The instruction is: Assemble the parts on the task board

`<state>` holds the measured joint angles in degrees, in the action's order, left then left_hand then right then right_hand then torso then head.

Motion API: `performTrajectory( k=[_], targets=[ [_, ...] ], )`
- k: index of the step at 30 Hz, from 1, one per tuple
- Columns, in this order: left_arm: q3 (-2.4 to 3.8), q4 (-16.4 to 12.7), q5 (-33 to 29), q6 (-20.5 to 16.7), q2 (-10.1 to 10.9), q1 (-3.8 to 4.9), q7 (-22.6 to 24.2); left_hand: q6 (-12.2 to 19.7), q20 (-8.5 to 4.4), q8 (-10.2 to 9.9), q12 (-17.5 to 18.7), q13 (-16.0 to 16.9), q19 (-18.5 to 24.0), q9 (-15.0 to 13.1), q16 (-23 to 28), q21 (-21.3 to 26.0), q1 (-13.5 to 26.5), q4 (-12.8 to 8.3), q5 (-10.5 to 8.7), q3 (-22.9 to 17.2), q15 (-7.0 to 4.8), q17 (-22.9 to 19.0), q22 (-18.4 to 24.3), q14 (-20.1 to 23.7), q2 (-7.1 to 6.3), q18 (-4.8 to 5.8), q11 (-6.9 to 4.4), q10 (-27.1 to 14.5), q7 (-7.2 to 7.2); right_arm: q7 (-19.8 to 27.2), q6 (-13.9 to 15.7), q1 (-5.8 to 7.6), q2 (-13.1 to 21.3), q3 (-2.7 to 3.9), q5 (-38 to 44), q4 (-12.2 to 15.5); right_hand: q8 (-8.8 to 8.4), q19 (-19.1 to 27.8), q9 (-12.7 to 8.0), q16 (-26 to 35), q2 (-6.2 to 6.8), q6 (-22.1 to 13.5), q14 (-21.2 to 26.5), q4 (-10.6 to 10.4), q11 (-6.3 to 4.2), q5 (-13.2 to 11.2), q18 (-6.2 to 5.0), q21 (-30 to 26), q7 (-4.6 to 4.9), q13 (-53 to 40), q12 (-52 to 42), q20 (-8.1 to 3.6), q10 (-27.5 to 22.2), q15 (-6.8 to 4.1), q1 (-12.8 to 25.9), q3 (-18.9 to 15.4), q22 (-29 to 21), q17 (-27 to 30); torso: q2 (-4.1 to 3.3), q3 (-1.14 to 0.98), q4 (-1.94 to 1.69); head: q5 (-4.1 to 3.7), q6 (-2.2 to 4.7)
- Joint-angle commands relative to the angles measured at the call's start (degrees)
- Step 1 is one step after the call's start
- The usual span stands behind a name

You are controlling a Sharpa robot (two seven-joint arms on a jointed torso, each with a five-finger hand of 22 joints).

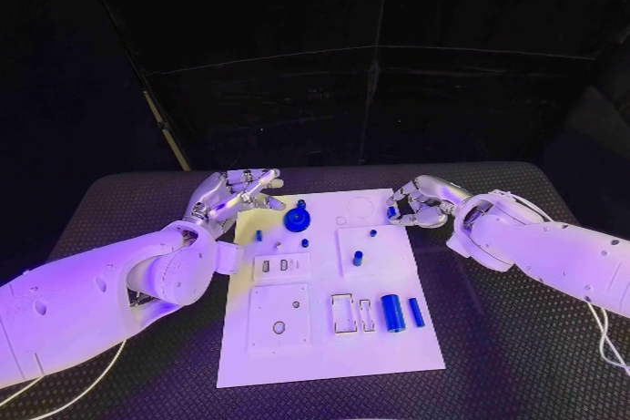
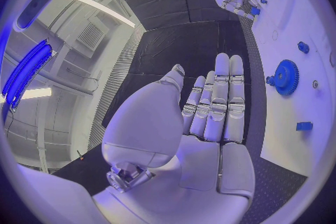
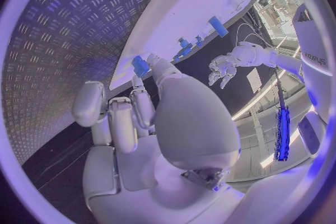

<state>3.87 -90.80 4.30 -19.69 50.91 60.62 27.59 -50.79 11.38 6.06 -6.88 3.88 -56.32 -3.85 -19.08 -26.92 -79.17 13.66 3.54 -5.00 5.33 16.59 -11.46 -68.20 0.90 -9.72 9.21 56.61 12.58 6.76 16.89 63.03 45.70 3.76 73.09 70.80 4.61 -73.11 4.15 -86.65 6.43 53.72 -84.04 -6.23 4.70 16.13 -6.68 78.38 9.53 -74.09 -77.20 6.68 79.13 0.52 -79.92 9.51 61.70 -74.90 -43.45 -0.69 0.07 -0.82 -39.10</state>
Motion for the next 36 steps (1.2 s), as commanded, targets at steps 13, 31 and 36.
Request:
performTrajectory(
  k=[13, 31, 36],
  targets=[
    [0.06, 0.17, 0.2, 0.86, -0.22, 0.06, 0.28, -0.12, 0.07, -0.1, 0.11, -0.01, 0.06, 0.03, 0.36, -0.24, -0.04, -0.2, -0.1, 0.27, 0.1, 0.08, 0.05, 0.34, 0.53, -0.7, 0.27, 0.31, 0.44, -0.51, -0.4, -0.12, -0.96, 0.03, 0.9, -1.06, 0.98, -0.43, 0.23, -0.34, -1.82, 2.65, -4.19, 0.81, -0.59, -1.06, 1.2, 0.61, -0.42, -0.5, -0.73, -0.35, 0.63, -0.55, -0.11, 0.28, 0.6, -6.49, 0.0, -0.02, 0.01, 0.26, -0.47],
    [0.06, 0.25, 0.2, 1.03, -0.27, 0.05, 0.14, -0.12, 0.07, -0.1, 0.11, -0.01, 0.06, 0.03, 0.36, -0.24, -0.04, -0.2, -0.1, 0.27, 0.1, 0.08, 0.05, 0.34, 0.53, -0.7, 0.27, 0.31, 0.44, -0.63, -0.63, -0.18, -1.55, 0.03, 0.95, -1.83, 1.3, -0.45, 0.29, -0.37, -2.04, 3.43, -4.21, 0.94, -0.75, -1.18, 1.21, 0.63, -0.62, -0.68, -0.89, -0.45, 0.79, -0.67, -0.06, 0.36, 0.63, -6.59, 0.01, -0.06, -0.01, 0.28, -0.62],
    [0.06, 0.26, 0.2, 1.04, -0.26, 0.05, 0.12, -0.12, 0.07, -0.1, 0.11, -0.01, 0.06, 0.03, 0.36, -0.24, -0.04, -0.2, -0.1, 0.27, 0.1, 0.08, 0.05, 0.34, 0.53, -0.7, 0.27, 0.31, 0.44, -0.27, 0.29, -0.2, -1.61, 0.03, 0.95, -1.86, 2.85, -0.57, 0.74, -0.43, -3.01, 6.62, -4.26, 1.24, -1.65, -1.22, 1.21, 0.73, -1.72, -1.08, -1.2, -0.95, 1.15, -1.34, -0.11, 0.83, 0.8, -6.78, 0.04, -0.06, 0.0, 0.28, -0.66]
  ],
)
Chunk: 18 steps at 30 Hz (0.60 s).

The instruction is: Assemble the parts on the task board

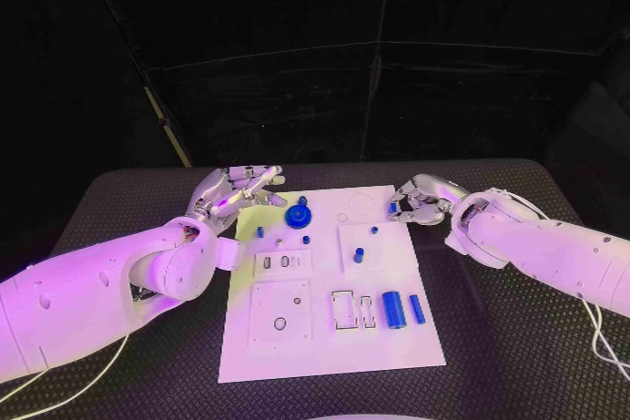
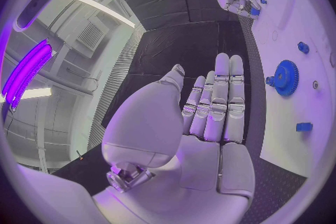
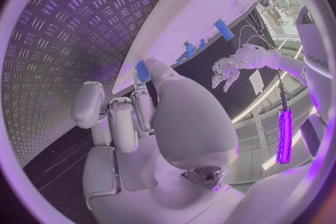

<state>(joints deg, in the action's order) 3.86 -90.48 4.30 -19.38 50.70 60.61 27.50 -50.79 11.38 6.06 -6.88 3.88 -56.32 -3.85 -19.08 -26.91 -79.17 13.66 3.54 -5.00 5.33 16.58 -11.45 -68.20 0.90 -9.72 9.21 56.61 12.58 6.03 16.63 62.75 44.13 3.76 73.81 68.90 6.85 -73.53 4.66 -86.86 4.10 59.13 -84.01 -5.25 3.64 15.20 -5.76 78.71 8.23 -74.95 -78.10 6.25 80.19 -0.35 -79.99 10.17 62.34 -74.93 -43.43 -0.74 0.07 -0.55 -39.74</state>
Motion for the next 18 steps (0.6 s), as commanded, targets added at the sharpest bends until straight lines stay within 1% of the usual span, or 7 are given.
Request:
performTrajectory(
  k=[1, 6, 9, 10, 14, 17, 18],
  targets=[
    [0.06, -0.06, 0.2, 0.73, -0.05, 0.06, 0.21, -0.12, 0.07, -0.1, 0.11, -0.01, 0.06, 0.03, 0.36, -0.24, -0.04, -0.2, -0.1, 0.27, 0.1, 0.09, 0.05, 0.34, 0.53, -0.7, 0.27, 0.31, 0.44, 0.52, 0.87, 0.08, -0.03, 0.02, 0.23, 0.05, 0.95, -0.18, 0.33, -0.24, -0.91, 1.83, -4.3, 0.34, -0.8, -0.32, 0.3, 0.42, -0.67, -0.31, -0.37, -0.66, 0.18, -0.64, -0.07, 0.29, 0.21, -6.81, 0.02, -0.01, 0.0, 0.01, -0.01],
    [0.06, -0.03, 0.2, 0.77, -0.04, 0.05, 0.21, -0.22, 0.07, -0.19, 0.21, 0.01, 0.09, 0.02, 0.42, -0.28, -0.13, -0.21, -0.11, 0.33, 0.09, 0.34, 0.05, 0.38, 0.61, -0.71, 0.24, 0.45, 0.39, 0.92, 2.29, 0.07, -0.13, 0.03, 0.23, -0.06, 2.51, -0.34, 0.79, -0.29, -2.04, 4.36, -4.35, 0.41, -1.87, -1.66, 0.33, 0.5, -1.93, -0.45, -0.43, -1.47, 0.4, -1.55, 0.16, 0.67, 0.39, -7.01, 0.0, -0.06, 0.06, 0.08, 0.01],
    [0.06, 0.09, 0.2, 0.91, -0.11, 0.04, 0.2, -0.24, 0.07, -0.2, 0.22, 0.01, 0.1, 0.02, 0.43, -0.28, -0.09, -0.17, -0.11, 0.35, 0.09, 0.39, 0.06, 0.39, 0.66, -0.71, 0.23, 0.49, 0.37, 1.03, 3.26, 0.07, -0.28, 0.03, 0.23, -0.15, 2.91, -0.4, 0.88, -0.3, -2.51, 4.8, -4.36, 0.57, -2.21, -2.44, 0.36, 0.52, -2.3, -0.49, -0.43, -1.82, 0.5, -1.88, 0.09, 0.89, 0.46, -7.06, 0.09, -0.12, -0.06, 0.16, -0.02],
    [0.06, 0.12, 0.2, 0.98, -0.12, 0.03, 0.18, -0.24, 0.07, -0.2, 0.22, 0.01, 0.1, 0.02, 0.43, -0.28, -0.08, -0.16, -0.11, 0.35, 0.09, 0.4, 0.06, 0.39, 0.67, -0.71, 0.23, 0.5, 0.36, 0.95, 3.53, 0.07, -0.34, 0.04, 0.23, -0.15, 2.99, -0.4, 0.89, -0.3, -2.67, 4.84, -4.37, 0.65, -2.29, -2.76, 0.36, 0.52, -2.38, -0.45, -0.39, -1.92, 0.49, -1.97, 0.03, 0.99, 0.47, -7.05, 0.13, -0.11, -0.1, 0.17, 0.03],
    [0.06, 0.25, 0.2, 1.19, -0.17, 0.0, 0.15, -0.26, 0.08, -0.21, 0.23, 0.01, 0.11, 0.02, 0.44, -0.29, -0.04, -0.12, -0.11, 0.37, 0.09, 0.43, 0.06, 0.4, 0.7, -0.71, 0.22, 0.52, 0.35, 0.37, 4.36, 0.08, -0.47, 0.06, 0.23, 0.18, 3.0, -0.42, 0.83, -0.28, -2.93, 4.61, -4.36, 0.86, -2.37, -3.58, 0.38, 0.52, -2.41, -0.34, -0.24, -2.13, 0.44, -2.11, -0.04, 1.23, 0.49, -7.04, 0.31, -0.04, -0.03, 0.45, 0.29],
    [0.06, 0.33, 0.2, 1.38, -0.1, -0.02, 0.15, -0.26, 0.08, -0.22, 0.25, 0.01, 0.12, 0.02, 0.45, -0.29, -0.01, -0.08, -0.12, 0.4, 0.09, 0.46, 0.06, 0.41, 0.72, -0.71, 0.22, 0.53, 0.35, -0.55, 5.0, 0.1, -0.13, 0.09, 0.23, 1.75, 2.93, -0.44, 0.78, -0.3, -2.98, 4.41, -4.38, 0.97, -2.36, -3.74, 0.39, 0.52, -2.36, -0.28, -0.16, -2.17, 0.4, -2.13, -0.09, 1.33, 0.51, -7.1, 0.43, 0.08, -0.08, 0.35, 0.59],
    [0.06, 0.37, 0.2, 1.41, -0.05, -0.02, 0.15, -0.26, 0.08, -0.22, 0.25, 0.01, 0.12, 0.02, 0.45, -0.29, -0.01, -0.08, -0.12, 0.4, 0.09, 0.46, 0.06, 0.41, 0.72, -0.71, 0.22, 0.53, 0.35, -0.92, 5.17, 0.11, 0.02, 0.1, 0.23, 2.45, 2.9, -0.42, 0.76, -0.3, -2.99, 4.32, -4.38, 1.01, -2.35, -3.78, 0.39, 0.5, -2.34, -0.28, -0.16, -2.19, 0.4, -2.12, -0.1, 1.36, 0.47, -7.11, 0.56, 0.1, -0.03, 0.39, 0.57]
  ],
)
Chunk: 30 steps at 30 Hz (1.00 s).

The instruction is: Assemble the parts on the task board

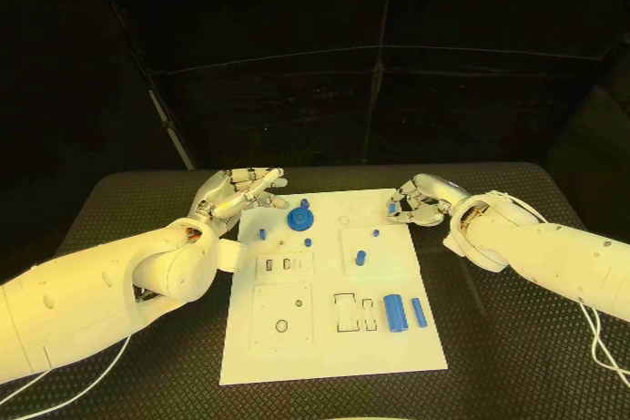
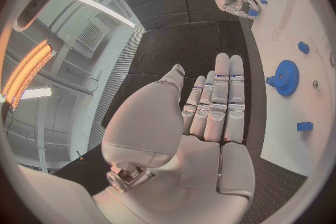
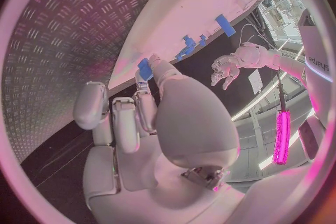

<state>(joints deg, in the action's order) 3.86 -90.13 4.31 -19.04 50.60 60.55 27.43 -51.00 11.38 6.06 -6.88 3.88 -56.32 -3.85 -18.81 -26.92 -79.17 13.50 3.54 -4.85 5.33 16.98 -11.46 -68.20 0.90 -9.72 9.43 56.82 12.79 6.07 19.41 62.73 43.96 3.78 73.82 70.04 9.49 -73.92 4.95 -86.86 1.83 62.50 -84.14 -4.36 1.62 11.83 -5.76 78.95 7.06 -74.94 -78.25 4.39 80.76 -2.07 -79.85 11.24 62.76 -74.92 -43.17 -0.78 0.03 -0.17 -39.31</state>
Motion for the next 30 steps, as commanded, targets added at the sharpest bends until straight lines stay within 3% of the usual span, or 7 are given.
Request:
performTrajectory(
  k=[1, 10, 15, 25, 30],
  targets=[
    [0.06, 0.09, 0.2, 1.09, 0.1, 0.04, 0.22, -0.05, 0.08, -0.23, 0.25, 0.01, 0.12, 0.02, 0.18, -0.29, 0.0, 0.08, -0.12, 0.24, 0.09, 0.06, 0.06, 0.42, 0.73, -0.71, 0.0, 0.32, 0.13, -1.49, 2.57, 0.14, 0.38, 0.11, 0.21, 2.33, 0.19, -0.03, 0.43, -0.3, -0.72, 0.8, -4.26, 0.15, -0.3, -0.46, 0.4, 0.26, -1.11, -0.28, 0.02, -0.34, -0.18, -0.4, -0.25, 0.34, 0.05, -7.12, 0.38, 0.15, 0.02, 0.07, 0.11],
    [0.07, 0.5, 0.2, 1.09, 0.33, 0.05, 0.33, -0.06, 0.08, -0.24, 0.27, 0.01, 0.13, 0.02, 0.2, -0.29, 0.02, 0.11, -0.12, 0.27, 0.09, 0.09, 0.06, 0.43, 0.73, -0.71, -0.01, 0.33, 0.12, -8.16, 4.13, 0.17, -0.04, 0.19, 4.88, 12.69, -0.23, 0.0, 0.17, -0.26, -1.03, 0.0, -4.25, 0.39, -0.05, -0.34, 0.41, 0.21, -0.77, -0.13, 0.2, -0.32, -0.25, -0.26, -0.22, 0.81, -0.02, -7.08, 1.14, 0.31, 0.19, 0.51, -0.08],
    [0.07, 0.56, 0.2, 1.13, 0.23, 0.06, 0.37, -0.06, 0.08, -0.24, 0.27, 0.01, 0.13, 0.02, 0.2, -0.29, 0.02, 0.11, -0.12, 0.27, 0.09, 0.09, 0.06, 0.43, 0.73, -0.71, -0.01, 0.33, 0.12, -12.09, 4.18, 0.16, -1.87, 0.17, 8.12, 16.43, -0.27, 0.02, 0.14, -0.22, -1.07, -0.08, -4.23, 0.43, -0.03, -0.38, 0.4, 0.19, -0.75, 0.0, 0.33, -0.3, -0.34, -0.23, -0.23, 0.91, -0.06, -6.98, 1.36, 0.42, 0.04, 1.0, -0.38],
    [0.07, 1.2, 0.2, 0.99, -0.1, 0.07, 0.4, -0.07, 0.08, -0.24, 0.27, 0.02, 0.13, 0.02, 0.2, -0.29, 0.03, 0.12, -0.13, 0.29, 0.09, 0.1, 0.06, 0.43, 0.72, -0.71, -0.01, 0.34, 0.11, -18.61, 2.2, -0.06, -6.95, 0.01, 12.1, 17.85, -0.27, 0.07, 0.13, -0.16, -1.12, -0.09, -4.19, 0.54, -0.02, -0.4, 0.39, 0.15, -0.75, 0.14, 0.46, -0.28, -0.43, -0.21, -0.31, 1.05, -0.15, -6.81, 1.39, 0.42, 0.08, 2.41, -1.41],
    [0.07, 1.42, 0.2, 0.93, -0.25, 0.09, 0.41, -0.08, 0.08, -0.26, 0.29, 0.02, 0.14, 0.02, 0.21, -0.29, 0.06, 0.14, -0.13, 0.34, 0.08, 0.15, 0.07, 0.45, 0.69, -0.71, -0.02, 0.37, 0.09, -20.62, 0.79, -1.26, -8.93, -0.66, 13.43, 18.19, -0.28, 0.12, 0.12, -0.07, -1.1, -0.1, -4.14, 0.55, -0.01, -0.42, 0.37, 0.11, -0.73, 0.52, 0.77, -0.28, -0.67, -0.21, -0.29, 1.07, -0.24, -6.57, 1.34, 0.44, 0.03, 2.7, -1.82]
  ],
)
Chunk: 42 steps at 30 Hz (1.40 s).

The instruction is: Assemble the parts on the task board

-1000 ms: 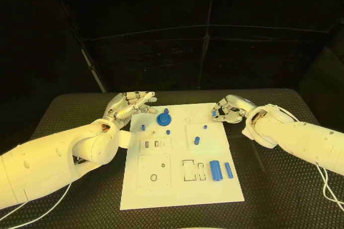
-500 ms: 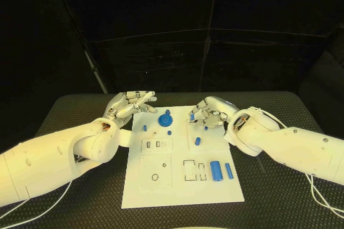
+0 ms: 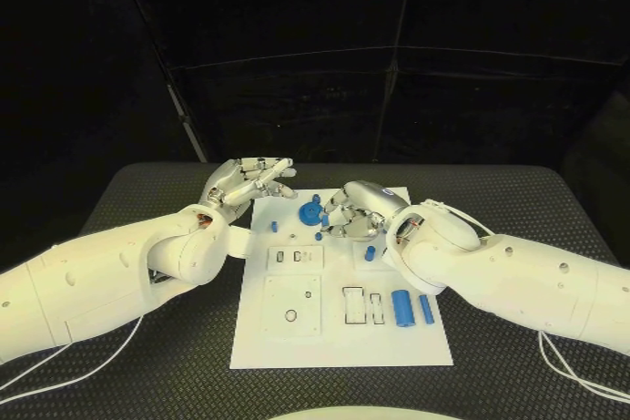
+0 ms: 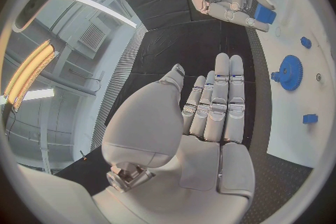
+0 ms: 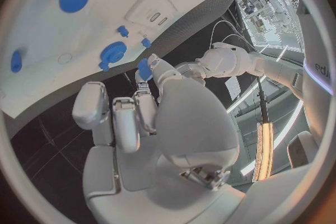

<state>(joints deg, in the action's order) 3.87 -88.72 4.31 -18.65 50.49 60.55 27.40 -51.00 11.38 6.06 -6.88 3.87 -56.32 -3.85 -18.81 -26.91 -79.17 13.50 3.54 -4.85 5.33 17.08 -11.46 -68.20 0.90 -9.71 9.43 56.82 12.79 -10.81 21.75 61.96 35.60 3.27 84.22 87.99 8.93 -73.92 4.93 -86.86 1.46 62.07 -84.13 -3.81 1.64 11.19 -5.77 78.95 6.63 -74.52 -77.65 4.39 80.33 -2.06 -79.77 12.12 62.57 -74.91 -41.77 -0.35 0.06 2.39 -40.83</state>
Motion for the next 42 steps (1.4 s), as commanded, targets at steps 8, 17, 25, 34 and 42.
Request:
performTrajectory(
  k=[8, 17, 25, 34, 42],
  targets=[
    [0.07, 0.04, 0.19, 0.5, -0.38, 0.11, 0.31, -0.08, 0.08, -0.26, 0.29, 0.02, 0.14, 0.02, 0.21, -0.29, 0.06, 0.14, -0.13, 0.35, 0.09, 0.05, 0.07, 0.45, 0.69, -0.71, -0.02, 0.37, 0.1, -6.31, -1.95, -2.18, -3.22, -0.57, 5.24, -0.77, 0.2, 0.3, 0.04, 0.11, -0.58, 0.18, -4.05, 0.23, 0.07, 0.76, 0.32, -0.07, -0.2, 0.78, 0.85, -0.21, -0.72, -0.14, -0.23, 0.54, -0.36, -6.21, -0.11, -0.07, -0.03, 0.6, -0.6],
    [0.07, 0.21, 0.19, 0.53, -0.62, 0.11, 0.23, -0.08, 0.08, -0.26, 0.29, 0.02, 0.14, 0.02, 0.21, -0.29, 0.06, 0.14, -0.13, 0.35, 0.09, 0.05, 0.07, 0.45, 0.69, -0.71, -0.02, 0.37, 0.1, -7.27, -2.25, -3.05, -5.54, -1.24, 6.85, -1.66, 0.19, 0.31, 0.04, 0.09, -0.54, 0.17, -4.06, 0.28, 0.07, 0.83, 0.31, -0.09, -0.19, 0.72, 0.82, -0.2, -0.69, -0.13, -0.23, 0.57, -0.39, -6.25, -0.16, -0.12, 0.05, 1.19, -0.79],
    [0.07, 0.24, 0.19, 0.6, -0.74, 0.12, 0.09, -0.08, 0.08, -0.26, 0.29, 0.02, 0.14, 0.02, 0.21, -0.29, 0.06, 0.14, -0.13, 0.35, 0.09, 0.05, 0.07, 0.45, 0.69, -0.71, -0.02, 0.37, 0.1, -7.77, -3.51, -3.38, -6.92, -1.35, 7.61, -2.69, 0.19, 0.33, 0.02, 0.09, -0.37, 0.16, -4.07, 0.35, 0.1, 0.84, 0.31, -0.11, -0.16, 0.63, 0.76, -0.19, -0.63, -0.12, -0.13, 0.58, -0.42, -6.29, -0.09, -0.04, -0.01, 1.35, -1.11],
    [0.07, 0.28, 0.19, 0.67, -0.75, 0.12, 0.03, -0.08, 0.08, -0.26, 0.29, 0.02, 0.14, 0.02, 0.21, -0.29, 0.06, 0.14, -0.13, 0.35, 0.09, 0.05, 0.07, 0.45, 0.69, -0.71, -0.02, 0.37, 0.1, -7.82, -4.6, -3.46, -7.48, -1.38, 7.77, -3.26, 0.19, 0.34, 0.0, 0.1, -0.23, 0.17, -4.06, 0.36, 0.12, 0.68, 0.3, -0.14, -0.13, 0.62, 0.77, -0.17, -0.62, -0.1, 0.05, 0.58, -0.46, -6.27, -0.06, -0.06, 0.03, 1.49, -1.4],
    [0.07, 0.28, 0.19, 0.73, -0.79, 0.12, -0.09, -0.12, 0.07, -0.3, 0.34, 0.02, 0.16, 0.02, 0.24, -0.31, 0.05, 0.16, -0.13, 0.42, 0.07, 0.18, 0.07, 0.46, 0.69, -0.71, -0.03, 0.43, 0.09, -7.75, -5.06, -3.49, -7.98, -1.41, 7.79, -4.11, 0.15, 0.38, -0.04, 0.13, -0.05, 0.1, -4.06, 0.37, 0.16, 0.48, 0.29, -0.19, -0.09, 0.7, 0.85, -0.14, -0.67, -0.07, 0.29, 0.56, -0.54, -6.23, -0.06, -0.05, -0.06, 1.58, -1.54]
  ],
)
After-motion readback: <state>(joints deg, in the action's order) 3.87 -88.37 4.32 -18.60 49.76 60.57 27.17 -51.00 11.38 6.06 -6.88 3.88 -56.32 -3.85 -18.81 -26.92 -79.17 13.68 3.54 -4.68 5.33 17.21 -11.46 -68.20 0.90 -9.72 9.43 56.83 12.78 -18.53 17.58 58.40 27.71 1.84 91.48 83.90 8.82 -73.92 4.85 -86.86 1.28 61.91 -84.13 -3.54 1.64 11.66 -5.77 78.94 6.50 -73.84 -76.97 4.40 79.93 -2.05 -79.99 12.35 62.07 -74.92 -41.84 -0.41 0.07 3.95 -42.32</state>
